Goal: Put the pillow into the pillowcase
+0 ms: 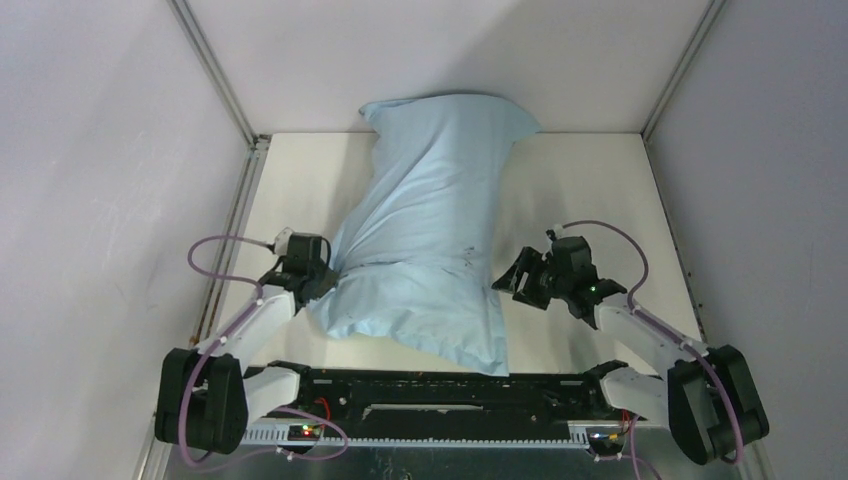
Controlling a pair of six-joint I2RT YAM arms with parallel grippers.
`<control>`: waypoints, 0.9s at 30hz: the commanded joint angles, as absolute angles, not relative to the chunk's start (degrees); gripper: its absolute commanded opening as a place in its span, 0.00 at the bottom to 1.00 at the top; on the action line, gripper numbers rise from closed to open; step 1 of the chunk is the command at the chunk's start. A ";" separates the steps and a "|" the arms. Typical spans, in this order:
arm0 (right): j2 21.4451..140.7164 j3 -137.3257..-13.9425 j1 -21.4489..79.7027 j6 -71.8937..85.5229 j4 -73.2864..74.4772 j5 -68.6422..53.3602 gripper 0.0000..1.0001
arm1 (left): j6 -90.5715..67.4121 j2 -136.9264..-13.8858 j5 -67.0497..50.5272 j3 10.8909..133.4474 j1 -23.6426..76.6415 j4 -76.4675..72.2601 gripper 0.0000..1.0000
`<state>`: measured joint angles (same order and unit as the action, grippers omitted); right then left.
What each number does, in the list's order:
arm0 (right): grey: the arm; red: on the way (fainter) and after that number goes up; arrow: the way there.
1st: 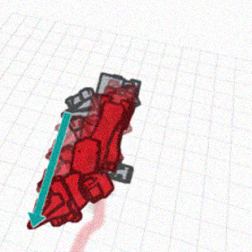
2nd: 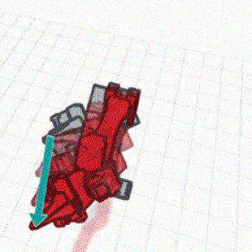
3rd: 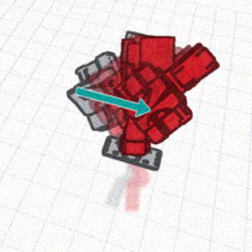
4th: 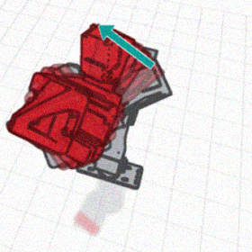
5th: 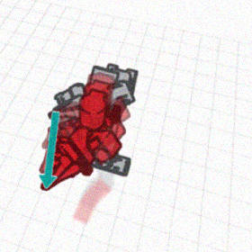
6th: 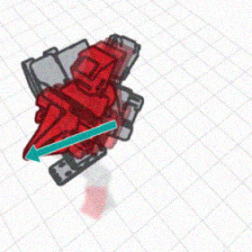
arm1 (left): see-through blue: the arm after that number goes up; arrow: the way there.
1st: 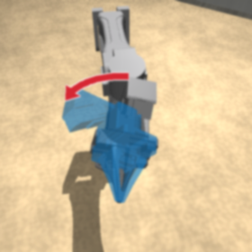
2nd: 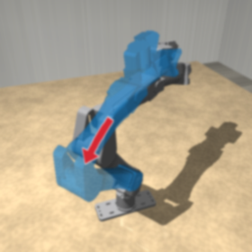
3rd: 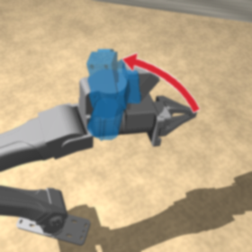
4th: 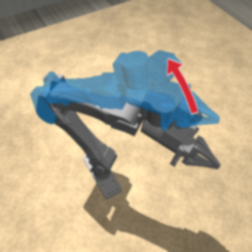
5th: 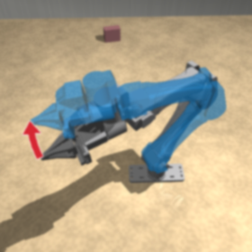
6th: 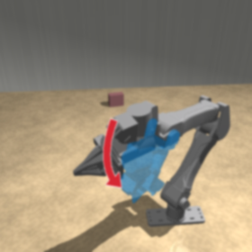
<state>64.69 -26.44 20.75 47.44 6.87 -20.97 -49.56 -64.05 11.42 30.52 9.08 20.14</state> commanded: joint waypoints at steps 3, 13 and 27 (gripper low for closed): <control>57.56 -29.66 20.49 44.13 12.51 -15.69 0.71 | -42.81 -54.24 16.66 35.24 12.28 25.48 0.15; 50.81 -42.02 22.77 36.99 25.60 -5.99 0.91 | -31.88 -51.16 14.46 54.34 14.66 34.74 0.96; 49.71 -56.55 24.43 32.59 28.28 -2.85 0.99 | -23.96 -54.50 14.77 70.63 28.38 34.82 1.00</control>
